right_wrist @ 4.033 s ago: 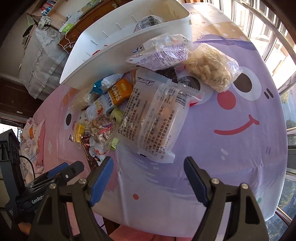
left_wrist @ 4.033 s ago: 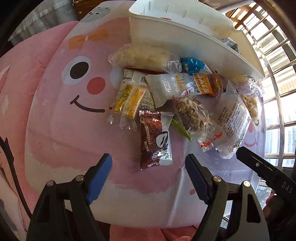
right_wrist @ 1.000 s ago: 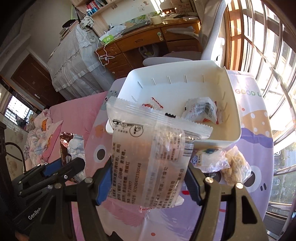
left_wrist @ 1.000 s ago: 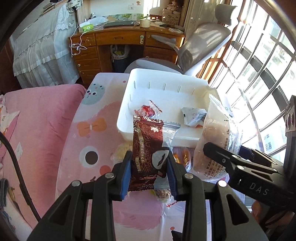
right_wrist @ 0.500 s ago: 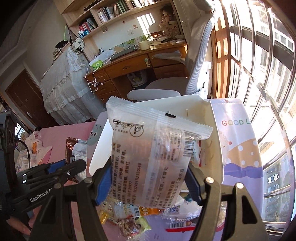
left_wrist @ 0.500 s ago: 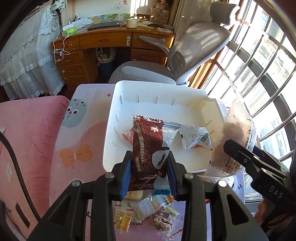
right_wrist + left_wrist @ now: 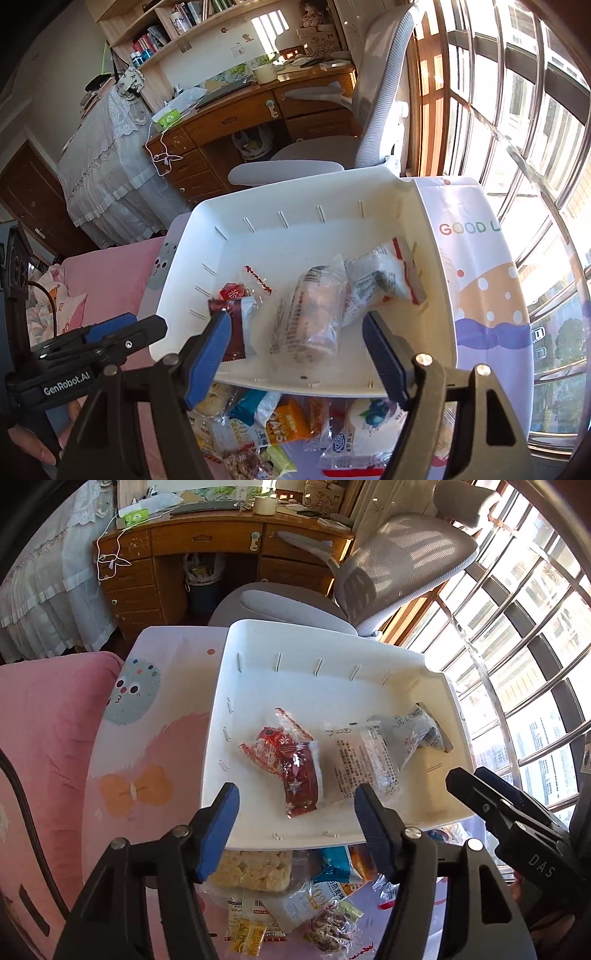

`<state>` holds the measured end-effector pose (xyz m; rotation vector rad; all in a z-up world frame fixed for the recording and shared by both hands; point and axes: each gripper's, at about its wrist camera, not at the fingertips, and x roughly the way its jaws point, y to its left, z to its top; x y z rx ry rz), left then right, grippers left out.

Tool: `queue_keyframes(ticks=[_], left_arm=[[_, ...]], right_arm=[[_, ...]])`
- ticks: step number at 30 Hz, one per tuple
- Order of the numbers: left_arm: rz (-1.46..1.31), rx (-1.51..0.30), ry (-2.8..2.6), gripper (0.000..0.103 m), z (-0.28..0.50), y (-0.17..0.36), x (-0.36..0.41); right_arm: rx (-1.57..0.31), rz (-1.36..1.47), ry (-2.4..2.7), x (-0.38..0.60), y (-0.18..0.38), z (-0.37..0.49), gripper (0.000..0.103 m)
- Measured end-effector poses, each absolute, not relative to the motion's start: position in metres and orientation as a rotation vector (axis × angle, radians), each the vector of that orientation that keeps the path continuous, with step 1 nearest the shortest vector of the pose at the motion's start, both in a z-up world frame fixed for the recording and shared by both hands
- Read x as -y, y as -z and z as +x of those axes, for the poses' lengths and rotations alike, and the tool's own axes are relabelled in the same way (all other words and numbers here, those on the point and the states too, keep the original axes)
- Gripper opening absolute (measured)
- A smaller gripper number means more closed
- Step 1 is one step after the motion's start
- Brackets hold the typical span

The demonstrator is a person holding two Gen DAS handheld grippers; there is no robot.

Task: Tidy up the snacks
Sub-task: 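Open both tools to release the snacks into the basket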

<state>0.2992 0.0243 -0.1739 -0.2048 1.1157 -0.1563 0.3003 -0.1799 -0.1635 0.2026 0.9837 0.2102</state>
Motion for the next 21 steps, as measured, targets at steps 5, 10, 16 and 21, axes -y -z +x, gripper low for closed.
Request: queue_keyframes(ticks=[5, 10, 16, 21], left_arm=[[-0.212, -1.102, 0.146, 0.064, 0.292, 0.166, -0.029], [-0.207, -1.090, 0.149, 0.064, 0.277, 0.155, -0.027], [-0.195, -1.075, 0.164, 0.065, 0.250, 0.138, -0.018], [-0.195, -1.058, 0.174, 0.066, 0.228, 0.126, -0.011]], right_arm=[[-0.978, 0.204, -0.202, 0.182, 0.160, 0.294, 0.074], [-0.964, 0.202, -0.194, 0.187, 0.151, 0.278, 0.074], [-0.949, 0.209, -0.180, 0.197, 0.137, 0.249, 0.074], [-0.922, 0.200, -0.172, 0.209, 0.124, 0.226, 0.074]])
